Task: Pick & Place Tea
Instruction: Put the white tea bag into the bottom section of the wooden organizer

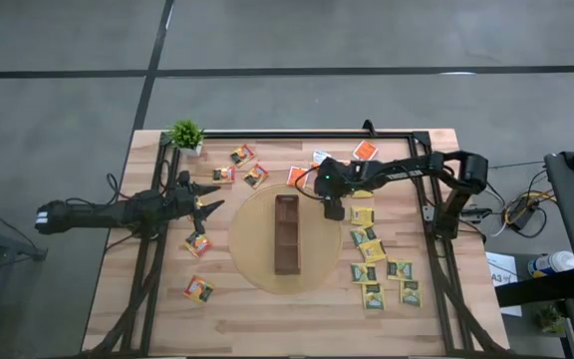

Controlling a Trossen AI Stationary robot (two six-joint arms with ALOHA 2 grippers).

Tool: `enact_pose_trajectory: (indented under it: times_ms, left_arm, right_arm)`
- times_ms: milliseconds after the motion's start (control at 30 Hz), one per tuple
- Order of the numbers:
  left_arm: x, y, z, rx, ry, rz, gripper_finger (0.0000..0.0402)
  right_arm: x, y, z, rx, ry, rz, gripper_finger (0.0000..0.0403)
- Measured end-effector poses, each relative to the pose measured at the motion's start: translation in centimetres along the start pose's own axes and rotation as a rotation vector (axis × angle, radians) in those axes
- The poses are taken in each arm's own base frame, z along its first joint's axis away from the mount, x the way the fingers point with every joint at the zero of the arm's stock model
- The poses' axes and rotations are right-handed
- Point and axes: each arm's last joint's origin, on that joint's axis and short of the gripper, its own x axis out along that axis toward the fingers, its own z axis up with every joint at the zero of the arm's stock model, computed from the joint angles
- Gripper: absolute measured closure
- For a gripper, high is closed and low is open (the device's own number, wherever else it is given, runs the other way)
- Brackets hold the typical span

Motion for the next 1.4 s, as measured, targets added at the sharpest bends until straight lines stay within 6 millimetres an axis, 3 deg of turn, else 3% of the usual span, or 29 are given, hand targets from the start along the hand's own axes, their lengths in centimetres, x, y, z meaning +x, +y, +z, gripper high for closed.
enact_pose_trajectory:
  times_ms: [633,800,1067,1400]
  left_arm:
    - [0.0,0.0,0.0,0.000,0.000,-0.001,0.0199]
    - [0.0,0.0,0.0,0.000,0.000,-0.001,0.0199]
    - [0.0,0.0,0.0,0.000,0.000,-0.001,0.0199]
    - [0.0,0.0,0.0,0.000,0.000,0.000,0.0199]
  right_arm:
    - [0.9,-0.5,-0.5,0.017,0.047,-0.046,0.0188]
    - [0.8,-0.6,-0.6,0.012,0.049,-0.050,0.0237]
    - [0.8,-0.6,-0.6,-0.046,0.058,-0.051,0.0377]
    - [0.0,-0.9,0.5,0.003,0.075,-0.048,0.0394]
